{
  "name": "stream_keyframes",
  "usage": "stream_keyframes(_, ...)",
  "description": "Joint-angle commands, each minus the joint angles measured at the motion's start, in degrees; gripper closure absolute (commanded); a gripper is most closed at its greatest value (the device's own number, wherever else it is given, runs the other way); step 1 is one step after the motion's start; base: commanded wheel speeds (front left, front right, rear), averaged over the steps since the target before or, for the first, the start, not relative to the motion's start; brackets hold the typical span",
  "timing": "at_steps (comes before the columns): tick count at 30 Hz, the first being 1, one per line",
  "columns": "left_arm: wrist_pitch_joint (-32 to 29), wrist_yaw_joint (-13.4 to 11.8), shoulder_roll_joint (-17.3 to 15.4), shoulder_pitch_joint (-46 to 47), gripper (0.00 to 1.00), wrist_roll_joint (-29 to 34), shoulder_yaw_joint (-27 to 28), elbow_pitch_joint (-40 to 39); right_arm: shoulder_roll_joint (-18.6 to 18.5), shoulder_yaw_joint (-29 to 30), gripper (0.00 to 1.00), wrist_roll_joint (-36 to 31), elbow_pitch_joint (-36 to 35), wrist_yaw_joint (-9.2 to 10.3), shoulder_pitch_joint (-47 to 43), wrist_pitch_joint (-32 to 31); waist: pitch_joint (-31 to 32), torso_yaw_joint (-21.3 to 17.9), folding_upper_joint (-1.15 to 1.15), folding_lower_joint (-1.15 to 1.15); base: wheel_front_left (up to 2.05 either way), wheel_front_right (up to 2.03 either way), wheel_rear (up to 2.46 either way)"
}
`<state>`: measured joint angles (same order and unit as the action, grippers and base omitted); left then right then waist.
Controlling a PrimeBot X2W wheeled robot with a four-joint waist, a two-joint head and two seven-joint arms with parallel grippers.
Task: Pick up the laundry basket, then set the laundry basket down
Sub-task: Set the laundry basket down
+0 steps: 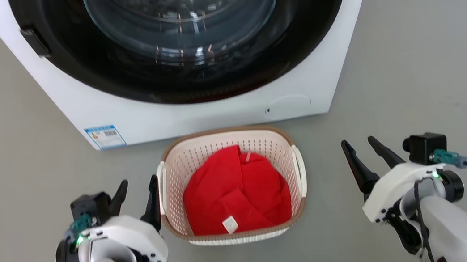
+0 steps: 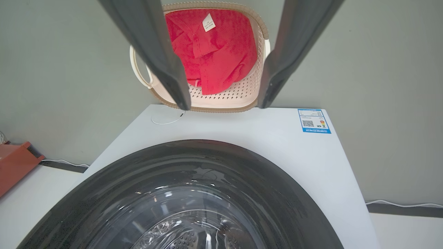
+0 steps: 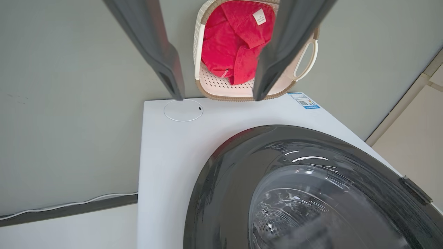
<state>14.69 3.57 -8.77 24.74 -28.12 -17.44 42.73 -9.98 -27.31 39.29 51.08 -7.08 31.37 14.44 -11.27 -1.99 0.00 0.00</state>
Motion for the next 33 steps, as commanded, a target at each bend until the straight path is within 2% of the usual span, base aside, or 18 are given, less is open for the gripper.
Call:
stream_keyframes(1,0.30,-0.14,-1.04,-0.27,0.00,0.29,2.14,-1.66,0.07,-0.17,0.00,-0.90,-1.70,-0.41,-1.22,0.56,1.78,-0.07,0.00,0.00,0.00,0.00,0.00)
stream_keyframes(18,0.30,-0.83,2.49,-10.42,0.00,4.83,8.81,-13.69,1.05,11.82,0.00,-10.51,-18.68,-0.41,-13.69,0.56,7.41,0.37,0.00,0.00,0.00,0.00,0.00)
stream_keyframes(33,0.30,0.51,4.94,-16.98,0.00,8.89,12.93,-21.93,4.27,21.62,0.00,-17.46,-34.30,-0.41,-24.68,0.56,8.65,1.48,0.00,0.00,0.00,0.00,0.00)
